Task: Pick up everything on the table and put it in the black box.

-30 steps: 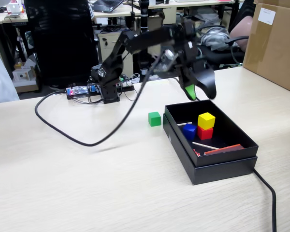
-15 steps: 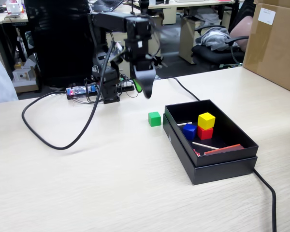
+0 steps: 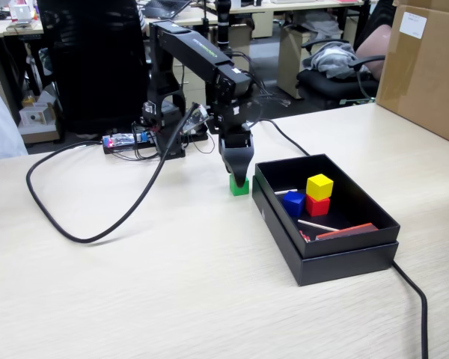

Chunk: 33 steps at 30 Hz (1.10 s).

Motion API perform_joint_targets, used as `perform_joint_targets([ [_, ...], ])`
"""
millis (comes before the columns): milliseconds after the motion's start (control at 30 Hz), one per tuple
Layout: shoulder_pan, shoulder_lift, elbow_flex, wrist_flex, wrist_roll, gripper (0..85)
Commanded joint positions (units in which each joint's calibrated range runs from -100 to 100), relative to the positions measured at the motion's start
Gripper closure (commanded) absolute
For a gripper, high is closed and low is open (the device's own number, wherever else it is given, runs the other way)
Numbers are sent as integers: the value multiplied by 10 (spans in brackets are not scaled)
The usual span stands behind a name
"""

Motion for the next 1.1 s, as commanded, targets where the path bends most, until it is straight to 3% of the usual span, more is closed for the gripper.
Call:
perform_joint_targets([
  [0, 9, 29, 47, 6, 6, 391],
  [100, 10, 72, 52, 6, 7, 394],
  [200, 9, 92, 50, 6, 0, 463],
  [400, 4, 93, 51, 7, -5, 738],
  [600, -12, 17, 45, -2, -15, 741],
  [800, -45, -137, 76, -31, -53, 742],
  [933, -44, -147, 209, -71, -88, 741],
  [1067, -33, -60, 356, -79, -102, 741],
])
